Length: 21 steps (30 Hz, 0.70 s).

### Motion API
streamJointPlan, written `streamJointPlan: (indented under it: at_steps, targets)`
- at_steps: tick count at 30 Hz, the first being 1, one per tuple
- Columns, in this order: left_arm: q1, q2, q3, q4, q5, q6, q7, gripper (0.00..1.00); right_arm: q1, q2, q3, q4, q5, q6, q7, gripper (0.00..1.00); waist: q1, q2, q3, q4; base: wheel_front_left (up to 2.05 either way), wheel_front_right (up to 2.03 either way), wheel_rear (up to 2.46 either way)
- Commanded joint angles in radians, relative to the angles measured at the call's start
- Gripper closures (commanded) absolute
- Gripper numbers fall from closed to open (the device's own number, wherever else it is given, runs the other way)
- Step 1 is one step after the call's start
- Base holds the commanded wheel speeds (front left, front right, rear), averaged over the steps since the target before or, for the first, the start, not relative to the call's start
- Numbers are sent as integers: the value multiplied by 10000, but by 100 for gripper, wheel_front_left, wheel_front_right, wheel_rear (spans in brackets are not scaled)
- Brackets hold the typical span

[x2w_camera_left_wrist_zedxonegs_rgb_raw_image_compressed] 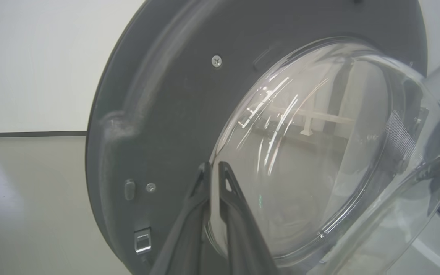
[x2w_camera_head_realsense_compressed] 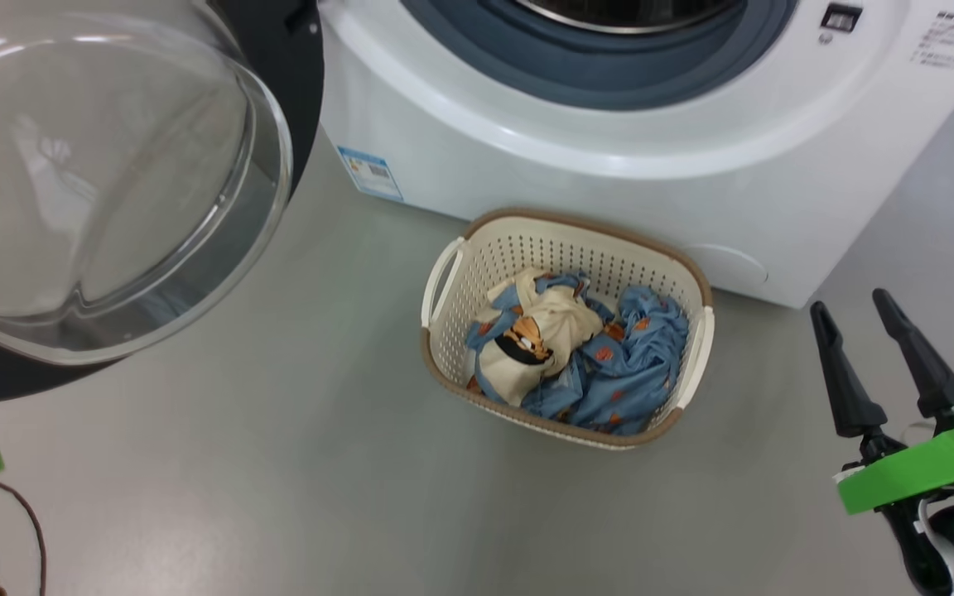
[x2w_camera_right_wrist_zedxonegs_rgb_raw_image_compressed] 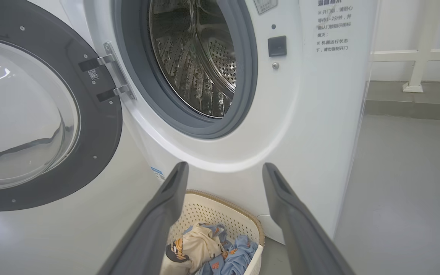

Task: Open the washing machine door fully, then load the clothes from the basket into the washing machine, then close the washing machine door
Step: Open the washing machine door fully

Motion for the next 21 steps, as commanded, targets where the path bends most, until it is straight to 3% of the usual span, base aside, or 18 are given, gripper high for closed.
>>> streamJointPlan:
  at_steps: [1, 2, 4, 5, 6, 21]
  targets:
    - [271, 557, 105, -371, -109, -47, -51, 84, 123, -40, 159, -183, -1, 75, -122, 0, 1, 0, -337, -41, 0, 0, 0]
    - [405, 566, -13, -483, -169, -47, -51, 64, 160, 0, 158, -184, 9, 75, -122, 0, 1, 0, -412, -69, 0, 0, 0]
    - [653, 543, -256, -732, -304, -48, -51, 38, 236, 63, 136, -190, 21, 75, -122, 0, 1, 0, -544, -113, 0, 0, 0]
    - [773, 535, -382, -849, -354, -48, -51, 14, 279, 92, 127, -195, 27, 75, -122, 0, 1, 0, -607, -141, 0, 0, 0]
    - [882, 519, -509, -968, -411, -48, -51, 0, 319, 112, 123, -200, 31, 75, -122, 0, 1, 0, -659, -169, 0, 0, 0]
    - [2541, 192, -2624, -2577, -661, -49, -51, 0, 615, 425, -180, -295, -12, 75, -122, 0, 1, 0, -1216, -1269, 0, 0, 0]
